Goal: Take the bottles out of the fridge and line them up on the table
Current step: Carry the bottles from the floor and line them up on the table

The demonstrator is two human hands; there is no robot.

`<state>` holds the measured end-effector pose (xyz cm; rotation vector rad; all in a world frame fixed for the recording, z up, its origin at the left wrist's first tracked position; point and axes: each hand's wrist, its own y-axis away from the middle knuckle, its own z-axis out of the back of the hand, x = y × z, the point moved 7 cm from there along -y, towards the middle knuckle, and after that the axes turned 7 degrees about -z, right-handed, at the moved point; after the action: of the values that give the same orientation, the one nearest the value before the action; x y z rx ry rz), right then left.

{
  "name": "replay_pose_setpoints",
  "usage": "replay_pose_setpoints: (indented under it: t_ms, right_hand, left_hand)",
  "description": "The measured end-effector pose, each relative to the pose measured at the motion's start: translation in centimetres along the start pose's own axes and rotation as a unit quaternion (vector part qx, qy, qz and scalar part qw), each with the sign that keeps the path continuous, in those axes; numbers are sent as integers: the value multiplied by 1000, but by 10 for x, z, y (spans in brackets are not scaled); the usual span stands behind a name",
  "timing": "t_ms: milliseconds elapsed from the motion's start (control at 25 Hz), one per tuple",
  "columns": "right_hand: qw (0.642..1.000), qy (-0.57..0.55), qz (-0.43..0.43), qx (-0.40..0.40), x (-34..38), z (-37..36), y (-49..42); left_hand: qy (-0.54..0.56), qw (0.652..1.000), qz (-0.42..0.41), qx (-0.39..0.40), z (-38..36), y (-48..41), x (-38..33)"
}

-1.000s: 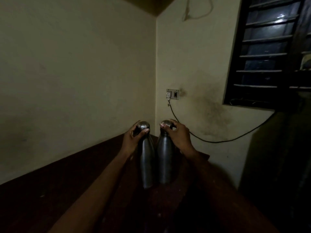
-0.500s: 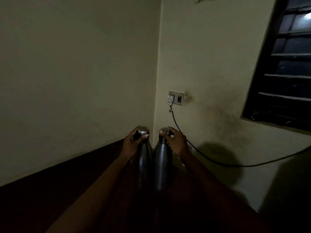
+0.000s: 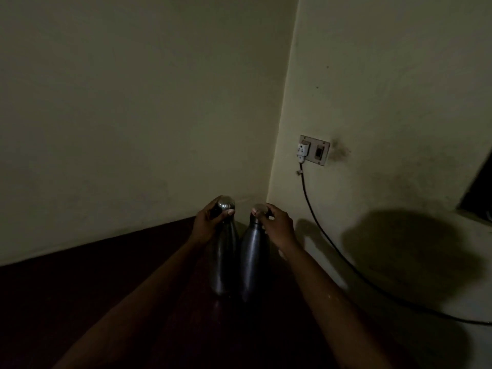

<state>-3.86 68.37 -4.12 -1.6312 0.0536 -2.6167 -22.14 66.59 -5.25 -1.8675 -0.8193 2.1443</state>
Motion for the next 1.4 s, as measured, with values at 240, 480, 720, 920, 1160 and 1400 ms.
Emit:
replay_pose_setpoints:
  t_ms: [240,480,720,920,1160,1400]
  right_hand:
    - [996,-63,-38,54,-7,3,-18]
    - [990,-106,-53,70,-20,3,-8]
    - [982,-144,-113,44,-38,3,21]
    - [973,-164,-159,43,-55,-12,62]
    - [968,-167,-187,31,-54,-68,141]
    - [953,-241,-182,-8,-15,-159,250]
  left_hand:
    - [-24,999,-11,22,-14,-22,7]
    - [-58,997,49,7,-17,-13,21]
    - [-4,990,136,-36,-6,29,35]
    - [90,969,211,-90,6,94,47]
    - [151,956,236,-82,48,145,64]
    - [156,955,253,5,150,213,48]
